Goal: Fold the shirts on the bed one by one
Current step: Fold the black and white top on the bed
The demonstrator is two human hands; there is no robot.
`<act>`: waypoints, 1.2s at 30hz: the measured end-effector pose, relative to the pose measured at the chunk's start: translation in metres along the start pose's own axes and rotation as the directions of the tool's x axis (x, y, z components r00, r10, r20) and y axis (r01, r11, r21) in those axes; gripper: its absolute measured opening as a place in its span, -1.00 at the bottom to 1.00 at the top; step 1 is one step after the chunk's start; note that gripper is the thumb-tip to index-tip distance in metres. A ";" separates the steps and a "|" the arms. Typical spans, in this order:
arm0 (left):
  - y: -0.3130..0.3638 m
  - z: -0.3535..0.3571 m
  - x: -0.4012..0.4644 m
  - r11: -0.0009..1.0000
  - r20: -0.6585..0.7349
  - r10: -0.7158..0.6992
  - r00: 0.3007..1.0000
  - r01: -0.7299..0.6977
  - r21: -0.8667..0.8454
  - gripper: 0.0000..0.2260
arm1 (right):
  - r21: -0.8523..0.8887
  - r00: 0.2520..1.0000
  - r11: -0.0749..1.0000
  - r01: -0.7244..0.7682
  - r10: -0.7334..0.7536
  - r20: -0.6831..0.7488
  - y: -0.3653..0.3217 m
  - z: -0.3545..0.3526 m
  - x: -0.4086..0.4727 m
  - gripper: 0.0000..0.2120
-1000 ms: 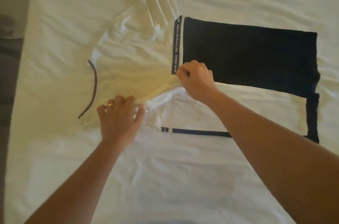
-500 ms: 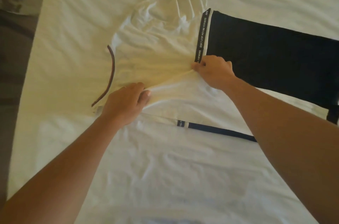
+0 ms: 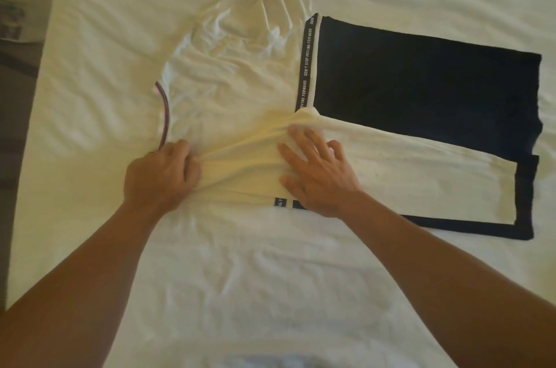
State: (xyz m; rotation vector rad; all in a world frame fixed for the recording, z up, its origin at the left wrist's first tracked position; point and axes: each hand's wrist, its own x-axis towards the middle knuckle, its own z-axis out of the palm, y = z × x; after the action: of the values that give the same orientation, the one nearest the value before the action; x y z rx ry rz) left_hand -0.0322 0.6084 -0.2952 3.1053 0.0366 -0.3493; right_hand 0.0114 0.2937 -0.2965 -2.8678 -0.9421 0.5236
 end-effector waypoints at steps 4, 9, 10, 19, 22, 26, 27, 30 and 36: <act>0.014 -0.014 -0.002 0.987 -0.056 -0.151 0.987 0.153 0.037 -0.71 | 0.051 0.995 0.995 -0.081 0.077 0.070 -0.006 0.004 -0.007 -0.31; 0.093 -0.019 -0.017 0.982 -0.120 0.152 0.981 -0.164 -0.096 -0.51 | 0.105 0.995 0.991 -0.089 0.083 0.054 0.004 0.005 -0.048 -0.27; 0.107 -0.015 -0.021 0.958 -0.078 0.268 0.960 -0.274 -0.086 -0.45 | 0.091 0.993 0.992 -0.093 0.086 0.075 0.014 0.007 -0.062 -0.26; 0.126 0.004 -0.028 0.909 0.149 0.392 0.908 -0.408 0.092 -0.31 | -0.053 0.949 0.955 -0.291 0.295 0.110 0.122 0.016 -0.172 -0.28; 0.130 0.002 -0.025 0.912 0.144 0.374 0.916 -0.392 0.121 -0.23 | -0.076 0.930 0.935 -0.346 0.353 0.102 0.138 0.018 -0.187 -0.25; 0.127 0.000 -0.023 0.899 0.148 0.394 0.907 -0.413 0.144 -0.22 | -0.078 0.928 0.938 -0.339 0.347 0.136 0.143 0.017 -0.189 -0.20; 0.125 0.000 -0.023 0.898 0.152 0.396 0.905 -0.417 0.140 -0.22 | -0.069 0.927 0.938 -0.340 0.347 0.144 0.143 0.016 -0.190 -0.21; 0.118 -0.007 -0.033 0.894 0.120 0.420 0.899 -0.433 0.112 -0.18 | -0.032 0.919 0.933 -0.359 0.359 0.162 0.140 0.007 -0.199 -0.25; 0.118 -0.025 -0.100 0.878 0.051 0.467 0.883 -0.470 0.088 -0.12 | 0.015 0.907 0.940 -0.342 0.326 0.266 0.112 -0.002 -0.251 -0.22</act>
State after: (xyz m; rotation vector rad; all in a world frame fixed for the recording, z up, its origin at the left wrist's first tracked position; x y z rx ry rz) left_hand -0.1211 0.4892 -0.2470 3.0566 -0.7426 -0.3836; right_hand -0.1141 0.0558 -0.2401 -2.9647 -0.4399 0.9603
